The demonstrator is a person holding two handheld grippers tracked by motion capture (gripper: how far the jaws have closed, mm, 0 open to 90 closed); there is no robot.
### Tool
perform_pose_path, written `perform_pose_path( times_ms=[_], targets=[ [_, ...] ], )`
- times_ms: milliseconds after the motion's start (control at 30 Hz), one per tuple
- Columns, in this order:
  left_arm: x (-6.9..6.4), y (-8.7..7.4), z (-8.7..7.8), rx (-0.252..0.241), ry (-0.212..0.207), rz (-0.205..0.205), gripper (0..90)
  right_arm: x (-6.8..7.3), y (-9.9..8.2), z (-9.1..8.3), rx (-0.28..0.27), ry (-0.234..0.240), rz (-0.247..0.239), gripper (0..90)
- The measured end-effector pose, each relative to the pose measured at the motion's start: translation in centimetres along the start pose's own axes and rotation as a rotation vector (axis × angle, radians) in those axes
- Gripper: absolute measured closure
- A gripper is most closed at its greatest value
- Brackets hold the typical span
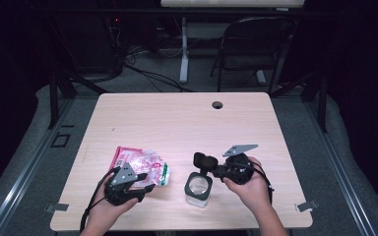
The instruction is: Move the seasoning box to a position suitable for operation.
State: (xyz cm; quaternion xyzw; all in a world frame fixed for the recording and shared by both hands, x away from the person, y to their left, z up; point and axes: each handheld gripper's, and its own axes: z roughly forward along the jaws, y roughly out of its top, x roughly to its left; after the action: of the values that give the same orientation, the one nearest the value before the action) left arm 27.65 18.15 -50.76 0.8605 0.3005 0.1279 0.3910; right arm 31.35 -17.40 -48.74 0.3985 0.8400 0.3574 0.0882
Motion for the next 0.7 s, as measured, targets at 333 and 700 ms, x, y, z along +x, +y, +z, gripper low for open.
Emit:
perform_pose_path(
  times_ms=[333, 700],
  targets=[
    [0.6, -0.7, 1.1, 0.025, 0.011, 0.012, 51.5, 0.5, -0.2, -0.8, 0.004, -0.021, -0.007, 61.2],
    [1.4, -1.3, 1.5, 0.041, 0.033, 0.001, 48.9, 1.1, 0.0, -1.5, -0.011, -0.033, -0.029, 58.8]
  ],
)
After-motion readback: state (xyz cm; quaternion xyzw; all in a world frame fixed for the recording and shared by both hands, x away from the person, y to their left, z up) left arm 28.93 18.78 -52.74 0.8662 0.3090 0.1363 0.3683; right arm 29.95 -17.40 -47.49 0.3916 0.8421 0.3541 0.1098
